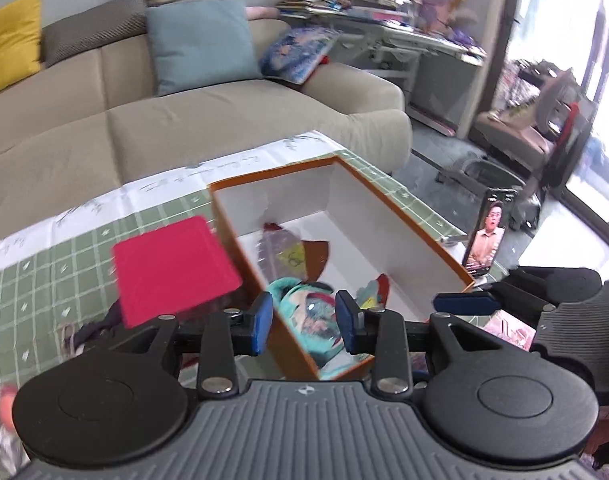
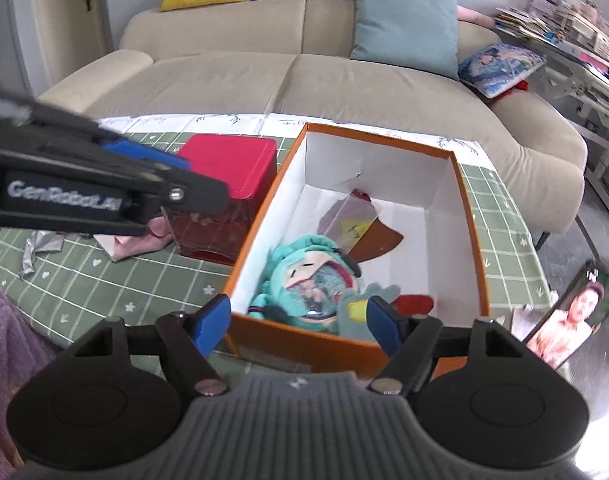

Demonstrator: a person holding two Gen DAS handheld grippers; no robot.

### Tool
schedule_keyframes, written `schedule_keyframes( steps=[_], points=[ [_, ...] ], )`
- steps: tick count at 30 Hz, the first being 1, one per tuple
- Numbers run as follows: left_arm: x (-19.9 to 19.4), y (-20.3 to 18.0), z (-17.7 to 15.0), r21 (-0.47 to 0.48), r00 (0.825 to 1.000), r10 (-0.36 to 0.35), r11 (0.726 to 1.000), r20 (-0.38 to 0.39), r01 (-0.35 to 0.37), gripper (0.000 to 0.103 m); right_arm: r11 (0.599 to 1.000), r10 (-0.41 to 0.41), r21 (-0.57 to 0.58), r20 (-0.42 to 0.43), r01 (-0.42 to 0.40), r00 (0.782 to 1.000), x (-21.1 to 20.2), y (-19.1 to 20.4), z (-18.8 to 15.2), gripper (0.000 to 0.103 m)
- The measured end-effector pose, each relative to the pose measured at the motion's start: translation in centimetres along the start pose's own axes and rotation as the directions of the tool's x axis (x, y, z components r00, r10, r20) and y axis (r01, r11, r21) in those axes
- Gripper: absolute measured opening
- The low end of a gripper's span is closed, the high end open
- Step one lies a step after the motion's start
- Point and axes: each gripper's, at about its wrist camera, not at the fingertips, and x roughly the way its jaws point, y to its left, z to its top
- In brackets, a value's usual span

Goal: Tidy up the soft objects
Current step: 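Lower the plush toys into the shoebox and open both tools, then move both tools back over the pink ball and pink satin pouch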

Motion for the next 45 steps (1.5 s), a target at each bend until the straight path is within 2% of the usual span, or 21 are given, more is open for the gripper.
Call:
schedule_keyframes(
  steps=[5,11,20,22,28,32,39,45],
  points=[
    [-1.8,1.6,-2.4,-0.048,0.998,0.049,0.998,0.035,-0.048,0.041,0.997,-0.008,0.078,0.010,0.007,1.000,-0.5,1.4,-1.0,0.074],
    [-3.5,4.2,-5.4,-0.107,0.995,0.089,0.991,0.051,-0.083,0.042,0.995,-0.015,0.101,0.018,0.013,1.000,-0.8,3.1,-1.6,0.076],
    [-5.6,7.1,-9.3,-0.165,0.988,0.140,0.978,0.069,-0.127,0.044,0.999,0.004,0.053,0.026,-0.005,1.000,-0.7,6.8,-2.2,0.076],
    [-5.9,7.5,-10.0,-0.172,0.984,0.163,0.974,0.075,-0.148,0.044,0.999,0.007,0.041,0.028,-0.008,1.000,-0.6,7.7,-2.3,0.079],
    [-6.7,9.1,-11.3,-0.222,0.978,0.199,0.958,0.055,-0.182,0.044,1.000,0.017,0.002,0.062,-0.017,0.998,-0.2,10.4,-2.2,0.081],
    [-7.1,10.5,-12.3,-0.265,0.969,0.242,0.938,0.045,-0.222,0.044,0.999,0.027,-0.036,0.069,-0.025,0.997,0.6,12.2,-1.9,0.080],
    [-7.7,14.3,-13.6,-0.371,0.954,0.301,0.885,-0.004,-0.281,0.044,0.993,0.078,-0.098,0.089,-0.069,0.993,2.3,15.5,-0.5,0.080],
    [-7.9,17.9,-13.9,-0.404,0.936,0.351,0.853,-0.028,-0.332,0.044,0.979,0.161,-0.142,0.092,-0.147,0.983,4.9,18.3,1.1,0.076]
  ],
)
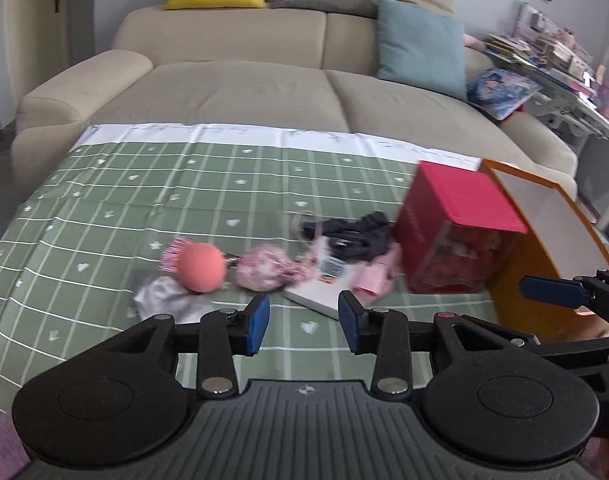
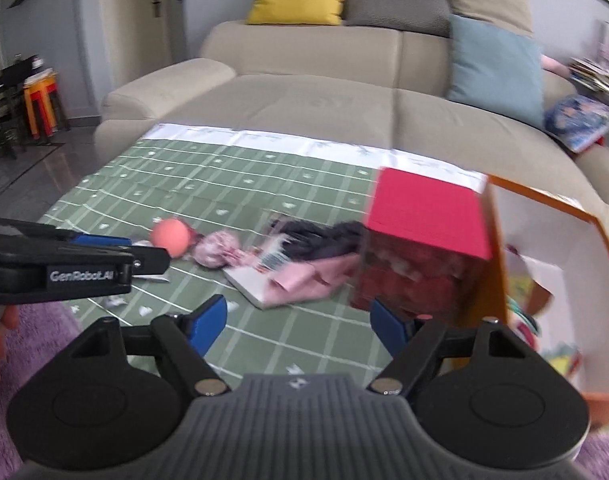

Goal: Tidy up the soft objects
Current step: 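Move both tools back over the pink ball and pink satin pouch, then grasp the pink ball with the left tool while the right tool grasps the pink satin pouch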

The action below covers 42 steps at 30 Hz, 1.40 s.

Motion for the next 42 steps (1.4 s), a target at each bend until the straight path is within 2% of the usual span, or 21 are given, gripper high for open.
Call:
schedule_keyframes(
  steps=[6,11,13,16,20,26,31,33,36,40,42],
  points=[
    [2.4,3.1,1.4,-0.029,0.998,0.052,0.998,-0.034,-0.053,0.045,0.994,0.076,-0.075,-0.008,-0.076,0.997,3.8,2.0,1.8,0.072],
    [5.1,5.5,2.8,-0.050,0.995,0.077,0.996,-0.064,-0.080,0.059,0.982,0.121,-0.145,-0.031,-0.124,0.992,7.4,3.7,3.0,0.072],
    [6.4,6.6,3.2,-0.075,0.994,0.076,0.994,-0.082,-0.082,0.068,0.975,0.131,-0.173,-0.043,-0.137,0.990,9.0,4.3,3.2,0.072],
    [8.3,7.7,3.5,-0.109,0.992,0.072,0.991,-0.100,-0.083,0.073,0.967,0.143,-0.203,-0.064,-0.153,0.988,11.4,4.9,3.6,0.072],
    [10.7,8.2,3.6,-0.091,0.986,0.109,0.989,-0.125,-0.121,0.073,0.954,0.166,-0.240,-0.069,-0.178,0.984,14.2,5.6,4.1,0.072],
    [13.1,9.0,3.3,-0.110,0.983,0.093,0.988,-0.161,-0.111,0.071,0.925,0.192,-0.317,-0.092,-0.212,0.977,17.7,7.4,3.9,0.072],
    [13.8,9.5,2.9,-0.120,0.977,0.104,0.985,-0.184,-0.127,0.057,0.913,0.199,-0.342,-0.104,-0.224,0.974,19.6,8.3,3.9,0.072],
    [14.0,9.8,2.8,-0.132,0.976,0.107,0.982,-0.191,-0.134,0.057,0.912,0.199,-0.343,-0.106,-0.224,0.974,20.2,8.4,4.0,0.072],
    [14.1,10.3,2.8,-0.152,0.977,0.098,0.980,-0.187,-0.128,0.056,0.913,0.200,-0.336,-0.124,-0.231,0.972,21.1,8.4,4.1,0.065],
    [14.2,10.2,2.7,-0.153,0.979,0.093,0.981,-0.183,-0.122,0.054,0.916,0.191,-0.332,-0.135,-0.226,0.972,21.9,8.7,4.0,0.064],
    [14.2,10.3,2.7,-0.161,0.979,0.089,0.980,-0.182,-0.119,0.054,0.919,0.184,-0.326,-0.141,-0.221,0.973,22.3,8.6,4.0,0.058]
  ],
)
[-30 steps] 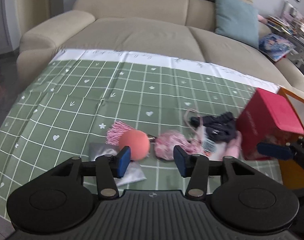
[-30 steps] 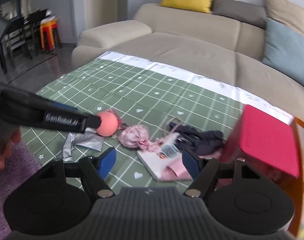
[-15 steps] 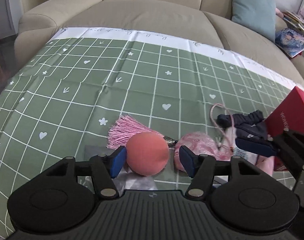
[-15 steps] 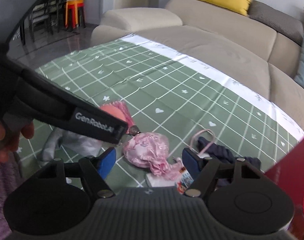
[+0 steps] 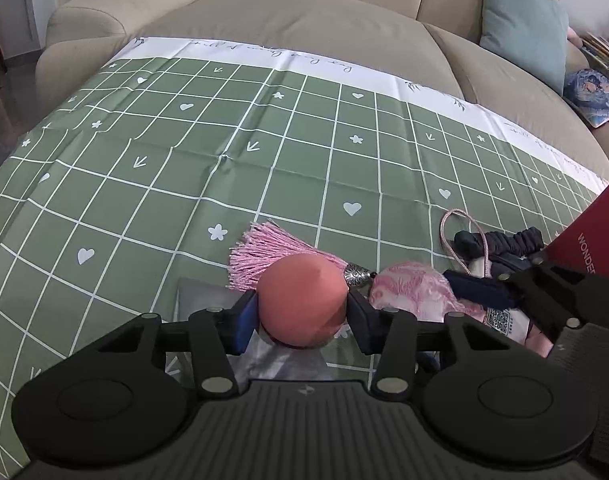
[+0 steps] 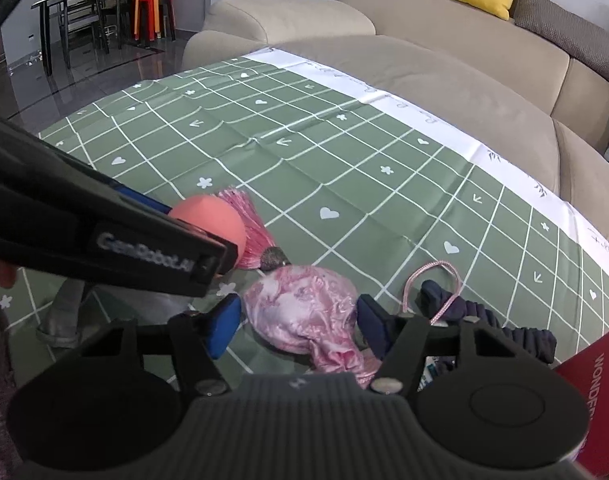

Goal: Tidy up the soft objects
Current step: 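Grasp the pink ball with the left tool while the right tool grasps the pink satin pouch, then lift and carry the ball and pouch over the shoebox with both tools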

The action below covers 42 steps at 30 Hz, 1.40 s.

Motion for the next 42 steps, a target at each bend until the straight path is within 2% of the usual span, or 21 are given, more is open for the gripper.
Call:
schedule_keyframes(
  steps=[2,9,15,20,30,42],
  points=[
    [0.0,0.0,0.0,-0.006,1.000,-0.003,1.000,0.000,0.003,0.053,1.000,-0.004,0.011,-0.003,0.004,1.000,0.4,-0.2,-0.1,0.051],
    [-0.3,0.0,0.0,-0.006,1.000,-0.002,1.000,0.019,0.003,0.050,1.000,-0.010,-0.007,0.002,0.011,1.000,0.2,0.0,0.0,0.044],
    [-0.9,-0.4,0.0,0.014,0.999,0.006,1.000,0.034,-0.007,0.050,0.999,-0.037,-0.005,0.009,0.037,0.999,-1.0,0.2,0.4,0.043],
    [-1.9,-1.0,0.0,0.043,0.998,0.012,0.999,0.056,-0.015,0.050,0.996,-0.057,0.063,0.013,0.056,0.998,-2.4,-0.2,0.6,0.043],
    [-4.9,-2.6,0.6,0.079,0.993,0.009,0.997,0.119,-0.018,0.050,0.991,-0.098,0.094,0.080,0.090,0.992,-6.3,-0.8,1.4,0.043],
    [-10.3,-6.2,2.1,0.122,0.976,-0.061,0.992,0.210,0.035,0.050,0.980,-0.156,0.148,0.157,0.133,0.975,-12.9,-3.2,2.3,0.043]
  ],
)
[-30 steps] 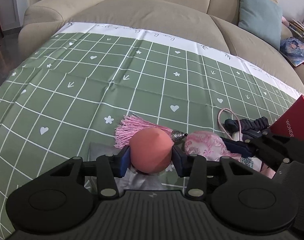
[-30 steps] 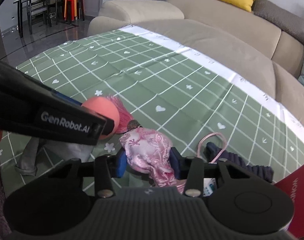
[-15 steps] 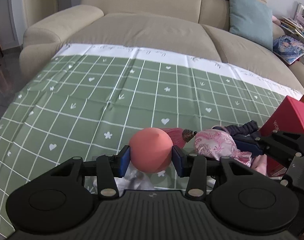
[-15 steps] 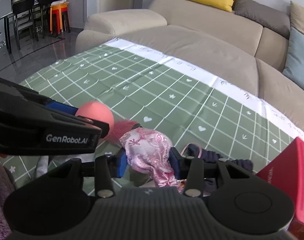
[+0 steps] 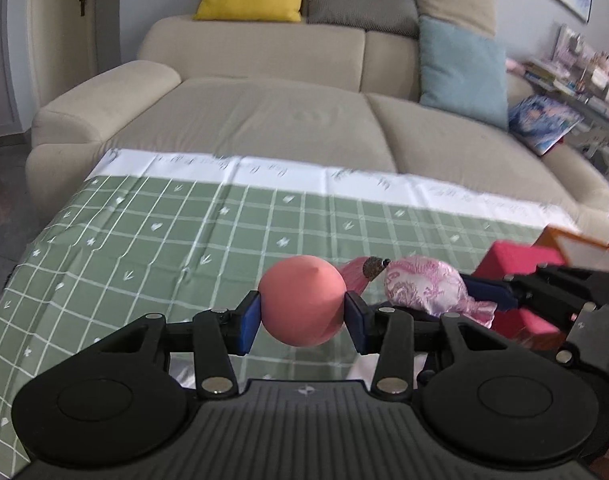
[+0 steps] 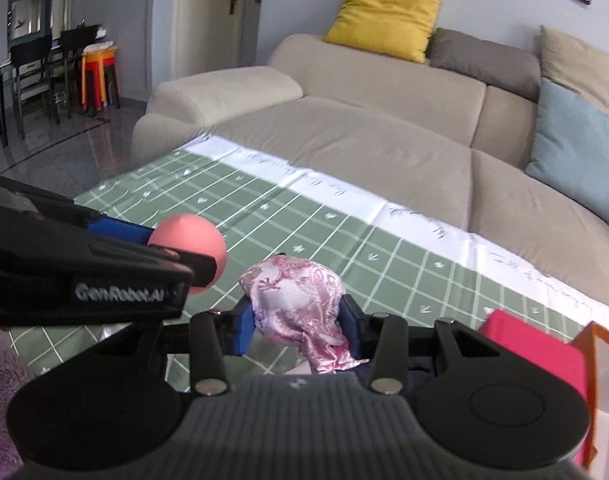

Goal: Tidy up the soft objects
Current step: 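Lift and carry the ball and pouch over the shoebox with both tools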

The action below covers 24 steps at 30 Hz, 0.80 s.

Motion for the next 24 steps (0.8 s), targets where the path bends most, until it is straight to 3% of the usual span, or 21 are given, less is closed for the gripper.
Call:
schedule_keyframes(
  steps=[11,24],
  points=[
    [-3.9,-3.7,3.3,0.049,0.993,-0.074,0.996,0.097,0.069,0.050,0.991,-0.084,0.114,0.082,0.074,0.993,-6.3,-5.3,1.6,0.043],
    [-6.8,-11.0,6.4,0.181,0.967,-0.188,0.971,0.171,0.157,0.050,0.957,-0.196,0.252,0.196,0.144,0.961,-14.6,-11.8,2.2,0.043]
  ],
)
